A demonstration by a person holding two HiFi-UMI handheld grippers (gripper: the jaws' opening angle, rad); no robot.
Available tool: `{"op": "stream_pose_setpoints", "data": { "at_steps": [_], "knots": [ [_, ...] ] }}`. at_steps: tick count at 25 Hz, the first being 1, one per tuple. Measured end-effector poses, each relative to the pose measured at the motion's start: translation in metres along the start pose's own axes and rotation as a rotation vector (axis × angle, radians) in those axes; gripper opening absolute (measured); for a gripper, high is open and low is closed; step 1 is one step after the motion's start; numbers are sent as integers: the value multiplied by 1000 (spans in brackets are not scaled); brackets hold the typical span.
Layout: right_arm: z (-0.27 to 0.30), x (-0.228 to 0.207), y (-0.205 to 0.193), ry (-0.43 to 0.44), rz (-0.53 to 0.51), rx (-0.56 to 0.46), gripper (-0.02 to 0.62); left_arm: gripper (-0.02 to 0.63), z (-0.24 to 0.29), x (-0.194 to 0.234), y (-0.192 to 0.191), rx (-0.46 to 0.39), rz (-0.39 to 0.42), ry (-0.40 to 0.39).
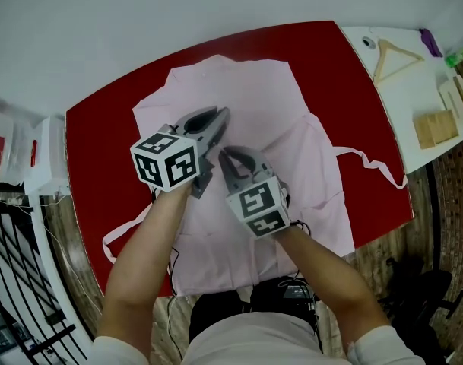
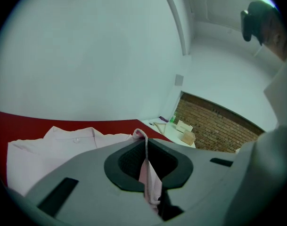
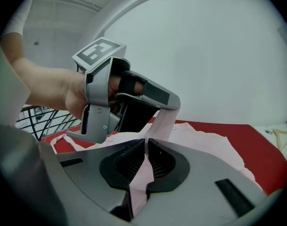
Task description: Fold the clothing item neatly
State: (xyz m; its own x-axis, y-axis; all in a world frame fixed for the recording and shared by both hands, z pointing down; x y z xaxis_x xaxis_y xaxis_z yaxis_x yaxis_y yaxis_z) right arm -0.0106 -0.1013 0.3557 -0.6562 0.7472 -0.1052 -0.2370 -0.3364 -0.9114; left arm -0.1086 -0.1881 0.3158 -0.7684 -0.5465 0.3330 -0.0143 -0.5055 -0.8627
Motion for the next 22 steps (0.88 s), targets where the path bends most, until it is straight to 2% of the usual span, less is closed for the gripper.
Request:
{"op": "stream_pose_setpoints", "data": {
  "at_steps": [7, 10, 11, 13, 15, 19, 22],
  "knots": [
    [-12, -23, -21, -32, 77, 6, 32, 18, 33, -7, -15, 43, -16, 21],
    [-12, -30, -33, -36, 133, 17, 32, 20, 46, -5, -26, 75, -41, -11],
    [-11, -32, -38, -38, 166, 24, 32, 43, 49, -4, -32, 96, -55, -31],
    [-9, -41, -53, -47, 246, 45, 32, 151, 54, -1, -42, 144, -81, -61],
    [-9, -50, -69, -60, 329, 65, 32, 181, 53, 1, -50, 176, -78, -74],
    [-13, -60, -89, -71, 480, 81, 32, 186, 40, 7, -61, 192, -67, -73],
    [-16, -61, -97, -69, 523, 102, 34, 186, 28, 12, -69, 196, -85, -64]
  ]
}}
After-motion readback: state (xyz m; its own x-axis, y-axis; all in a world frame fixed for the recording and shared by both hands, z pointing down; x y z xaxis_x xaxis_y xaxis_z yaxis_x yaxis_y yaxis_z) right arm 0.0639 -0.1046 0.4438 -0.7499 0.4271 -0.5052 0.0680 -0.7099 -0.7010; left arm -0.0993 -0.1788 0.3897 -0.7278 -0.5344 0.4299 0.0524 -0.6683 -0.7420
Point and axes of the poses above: the fingertips, and each gripper's own axes: z forward along the fingers, x to its left, y out of its top, the point moved 9 cm from there along -z, backward along the fingers, and after that the axes turned 11 degrees about y, right-handed, at the moved point
